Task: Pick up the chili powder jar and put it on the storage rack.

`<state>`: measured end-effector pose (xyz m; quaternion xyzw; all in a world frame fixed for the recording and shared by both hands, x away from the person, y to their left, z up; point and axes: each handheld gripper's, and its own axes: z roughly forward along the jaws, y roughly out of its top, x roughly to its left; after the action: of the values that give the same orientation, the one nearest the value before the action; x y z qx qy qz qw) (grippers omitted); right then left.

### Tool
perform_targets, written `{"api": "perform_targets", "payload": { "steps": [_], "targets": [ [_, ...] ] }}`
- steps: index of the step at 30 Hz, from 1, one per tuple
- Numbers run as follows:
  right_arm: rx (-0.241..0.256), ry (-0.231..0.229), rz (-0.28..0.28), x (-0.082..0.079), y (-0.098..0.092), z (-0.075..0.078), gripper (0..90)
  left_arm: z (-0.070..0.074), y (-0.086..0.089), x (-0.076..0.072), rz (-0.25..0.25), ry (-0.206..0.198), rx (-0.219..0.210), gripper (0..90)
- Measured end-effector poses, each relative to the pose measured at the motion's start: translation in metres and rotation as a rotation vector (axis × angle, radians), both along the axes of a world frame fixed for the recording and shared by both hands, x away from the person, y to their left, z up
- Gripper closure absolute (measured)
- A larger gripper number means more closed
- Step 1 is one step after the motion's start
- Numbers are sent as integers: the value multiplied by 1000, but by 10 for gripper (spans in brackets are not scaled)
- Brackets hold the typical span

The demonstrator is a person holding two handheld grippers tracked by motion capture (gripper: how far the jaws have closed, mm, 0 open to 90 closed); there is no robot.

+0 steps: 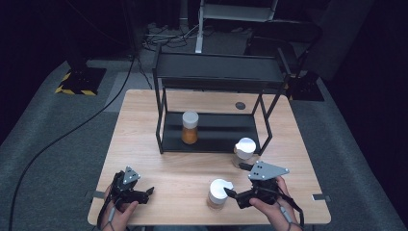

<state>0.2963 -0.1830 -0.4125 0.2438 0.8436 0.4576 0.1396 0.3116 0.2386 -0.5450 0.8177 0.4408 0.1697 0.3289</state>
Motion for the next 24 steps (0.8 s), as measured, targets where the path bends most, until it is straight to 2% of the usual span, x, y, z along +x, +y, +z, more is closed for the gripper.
{"api": "perform_targets", "payload": {
  "steps": [9,24],
  "targets": [
    [-16,4,22,-3,13,-10,63,0,0,0,0,0,0,37],
    [4,36,48,-6,24,-27,63,0,0,0,0,0,0,37]
  ]
}}
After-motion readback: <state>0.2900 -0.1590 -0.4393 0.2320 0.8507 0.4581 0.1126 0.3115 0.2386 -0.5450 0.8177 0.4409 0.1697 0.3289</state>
